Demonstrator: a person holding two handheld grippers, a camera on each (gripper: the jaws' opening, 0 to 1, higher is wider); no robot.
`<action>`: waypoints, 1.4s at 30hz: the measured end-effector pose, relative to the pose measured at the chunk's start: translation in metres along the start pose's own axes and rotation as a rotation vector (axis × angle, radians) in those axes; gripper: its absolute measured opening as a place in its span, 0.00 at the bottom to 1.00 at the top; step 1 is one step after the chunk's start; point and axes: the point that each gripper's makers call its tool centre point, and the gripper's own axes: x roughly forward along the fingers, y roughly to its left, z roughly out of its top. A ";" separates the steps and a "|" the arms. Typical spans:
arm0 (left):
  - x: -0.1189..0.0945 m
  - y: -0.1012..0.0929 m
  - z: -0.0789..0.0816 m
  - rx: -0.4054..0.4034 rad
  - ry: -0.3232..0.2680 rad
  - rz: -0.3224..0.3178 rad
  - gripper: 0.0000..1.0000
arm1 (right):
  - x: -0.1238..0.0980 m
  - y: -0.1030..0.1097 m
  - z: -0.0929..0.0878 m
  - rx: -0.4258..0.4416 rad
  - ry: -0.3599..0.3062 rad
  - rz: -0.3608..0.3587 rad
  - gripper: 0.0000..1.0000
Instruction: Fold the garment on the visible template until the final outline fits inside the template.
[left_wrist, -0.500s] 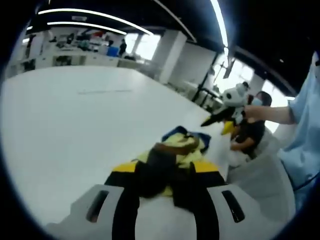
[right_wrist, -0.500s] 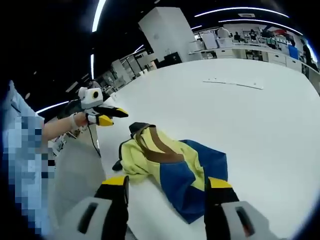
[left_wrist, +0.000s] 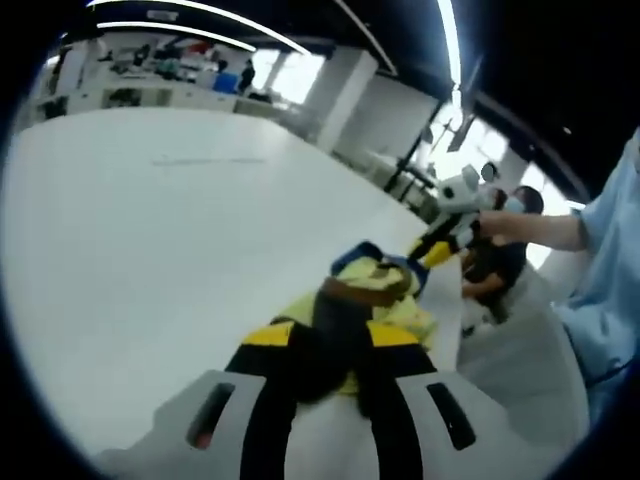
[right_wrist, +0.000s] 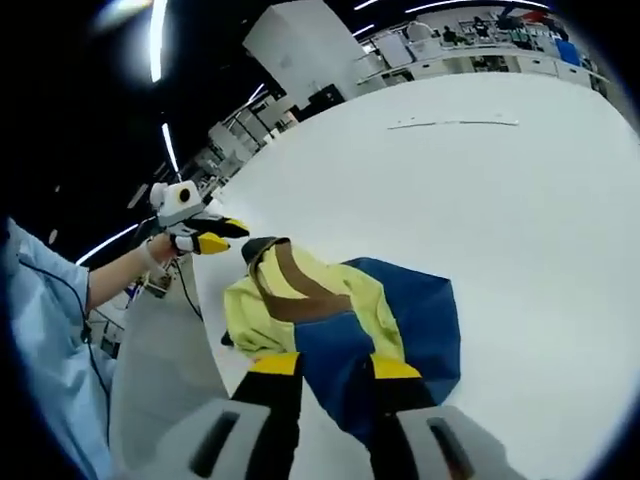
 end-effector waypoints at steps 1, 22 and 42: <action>0.001 -0.001 -0.001 0.000 0.009 -0.003 0.21 | 0.001 -0.001 0.000 0.005 0.001 0.002 0.20; 0.022 -0.010 -0.008 -0.056 0.066 -0.063 0.11 | 0.001 -0.006 0.004 0.096 -0.022 0.016 0.08; 0.004 -0.014 0.008 -0.067 -0.011 -0.027 0.00 | -0.021 0.001 0.021 0.056 -0.140 -0.012 0.00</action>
